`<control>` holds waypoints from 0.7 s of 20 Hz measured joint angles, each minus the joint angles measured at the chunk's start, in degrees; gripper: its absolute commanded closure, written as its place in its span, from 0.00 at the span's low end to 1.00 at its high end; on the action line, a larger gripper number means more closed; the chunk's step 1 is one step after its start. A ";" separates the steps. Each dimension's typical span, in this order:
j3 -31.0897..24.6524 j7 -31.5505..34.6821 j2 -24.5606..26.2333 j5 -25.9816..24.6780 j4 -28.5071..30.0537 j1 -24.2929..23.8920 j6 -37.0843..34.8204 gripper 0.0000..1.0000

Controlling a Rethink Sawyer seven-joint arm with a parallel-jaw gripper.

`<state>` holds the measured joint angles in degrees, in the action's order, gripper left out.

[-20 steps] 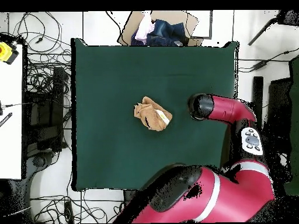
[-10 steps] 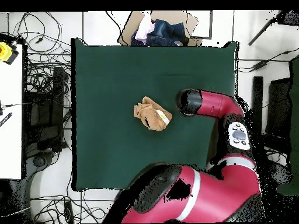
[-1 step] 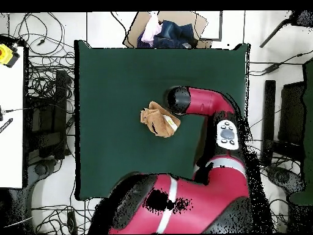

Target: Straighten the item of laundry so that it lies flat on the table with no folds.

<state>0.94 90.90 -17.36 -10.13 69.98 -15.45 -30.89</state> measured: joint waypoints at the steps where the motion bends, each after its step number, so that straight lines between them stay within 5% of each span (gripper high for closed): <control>1: 0.07 0.11 -0.04 0.49 -0.01 0.68 0.00 0.00; 14: 2.29 0.41 2.02 4.84 -1.53 5.71 -0.49 0.00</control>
<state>3.22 91.31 -15.34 -5.28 68.45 -9.73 -31.38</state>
